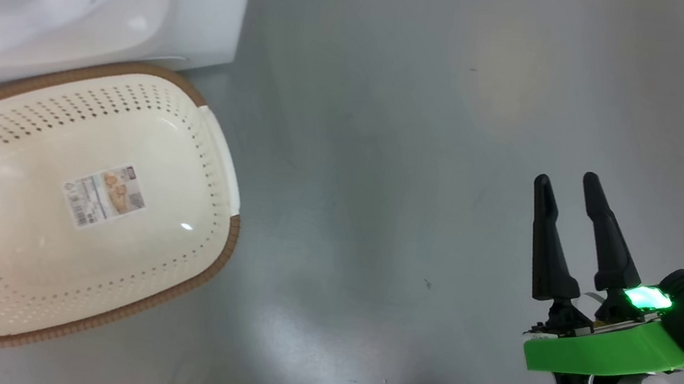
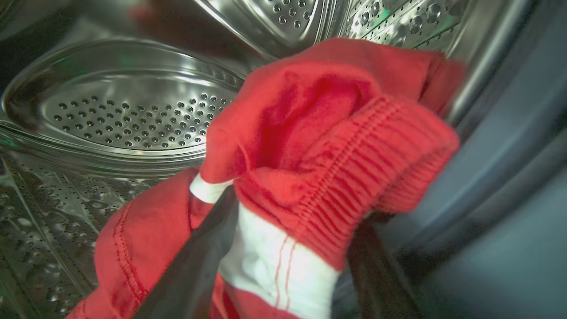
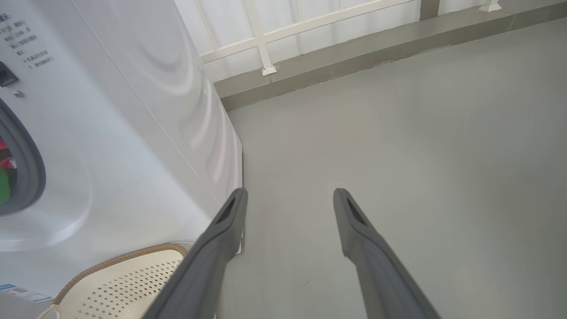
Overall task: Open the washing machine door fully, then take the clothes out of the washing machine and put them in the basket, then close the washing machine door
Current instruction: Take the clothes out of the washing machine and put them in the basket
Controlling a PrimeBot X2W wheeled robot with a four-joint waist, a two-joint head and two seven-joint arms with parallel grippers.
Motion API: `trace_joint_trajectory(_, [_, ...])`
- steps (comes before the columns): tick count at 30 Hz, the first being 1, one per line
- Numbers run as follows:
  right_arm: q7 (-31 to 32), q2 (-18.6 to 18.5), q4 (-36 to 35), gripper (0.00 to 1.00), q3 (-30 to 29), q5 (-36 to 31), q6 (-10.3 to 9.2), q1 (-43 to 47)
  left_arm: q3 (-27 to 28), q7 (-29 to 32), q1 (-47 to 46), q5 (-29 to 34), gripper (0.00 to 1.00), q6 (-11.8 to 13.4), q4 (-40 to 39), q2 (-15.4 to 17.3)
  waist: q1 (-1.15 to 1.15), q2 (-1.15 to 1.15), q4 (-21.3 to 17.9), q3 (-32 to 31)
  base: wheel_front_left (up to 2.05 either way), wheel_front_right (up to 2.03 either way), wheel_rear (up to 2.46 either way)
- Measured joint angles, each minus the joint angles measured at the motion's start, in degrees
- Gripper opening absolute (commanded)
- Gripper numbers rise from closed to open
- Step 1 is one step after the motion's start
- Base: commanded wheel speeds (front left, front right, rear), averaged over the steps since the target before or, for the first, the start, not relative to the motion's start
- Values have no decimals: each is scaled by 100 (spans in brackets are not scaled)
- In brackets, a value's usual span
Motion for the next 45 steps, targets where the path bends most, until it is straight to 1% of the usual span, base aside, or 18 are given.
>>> trace_joint_trajectory(6, [0,2,-32,100,65,100,0,-77,-37,48,-215,-2,100,-54,149,175,0,0,-161,84,0,0,0])
trace_joint_trajectory(7, [0,2,-34,100,63,132,0,-77,-40,58,-230,-7,83,-55,159,196,0,0,-182,94,0,0,0])
trace_joint_trajectory(8, [0,2,-35,100,62,156,0,-77,-41,71,-244,-14,59,-62,174,205,0,0,-197,102,0,0,0])
trace_joint_trajectory(9, [0,2,-37,100,58,163,0,-77,-40,104,-270,-31,39,-103,197,210,0,0,-208,107,0,0,0])
trace_joint_trajectory(10, [0,2,-37,100,56,178,0,-77,-38,109,-283,-70,13,-110,213,214,0,0,-211,106,0,0,0])
trace_joint_trajectory(11, [0,2,-37,100,54,190,0,-77,-37,109,-285,-119,0,-111,232,214,0,0,-209,101,0,0,0])
trace_joint_trajectory(13, [0,2,-37,100,36,190,0,-77,-35,109,-284,-179,0,-154,260,201,0,0,-199,84,0,0,0])
trace_joint_trajectory(16, [0,2,-37,100,-4,189,0,-77,-19,107,-274,-269,0,-154,294,135,0,0,-159,41,0,0,0])
trace_joint_trajectory(18, [0,2,-36,100,-23,185,0,-77,23,98,-255,-375,0,-154,294,36,0,0,-120,-1,0,0,0])
trace_joint_trajectory(19, [0,2,-33,100,-46,157,0,-77,94,69,-193,-514,0,-154,253,-68,0,0,-81,-56,0,0,0])
trace_joint_trajectory(22, [0,1,-13,100,-100,73,0,-77,315,41,2,-806,0,-156,103,-225,0,0,-6,-152,0,0,0])
trace_joint_trajectory(25, [0,1,3,100,-124,-31,0,-72,511,41,328,-1106,0,-211,-401,-330,0,0,84,-267,0,0,0])
trace_joint_trajectory(27, [0,1,26,100,-142,-79,0,-63,750,41,589,-1411,0,-257,-803,-408,0,0,147,-353,0,0,0])
trace_joint_trajectory(32, [0,1,83,100,-201,-180,0,-42,1215,41,1357,-1855,0,-274,-1726,-555,0,0,324,-582,0,0,0])
trace_joint_trajectory(34, [0,0,108,100,-222,-229,0,-6,1439,40,1610,-2045,0,-330,-2015,-668,0,0,399,-673,0,0,0])
trace_joint_trajectory(41, [0,0,174,100,-286,-414,0,190,2149,37,2338,-2330,0,-610,-2871,-1081,0,0,644,-980,0,0,0])
trace_joint_trajectory(45, [0,-1,192,100,-349,-432,0,296,2524,14,2710,-2366,0,-869,-3299,-1348,0,0,762,-1158,0,0,0])
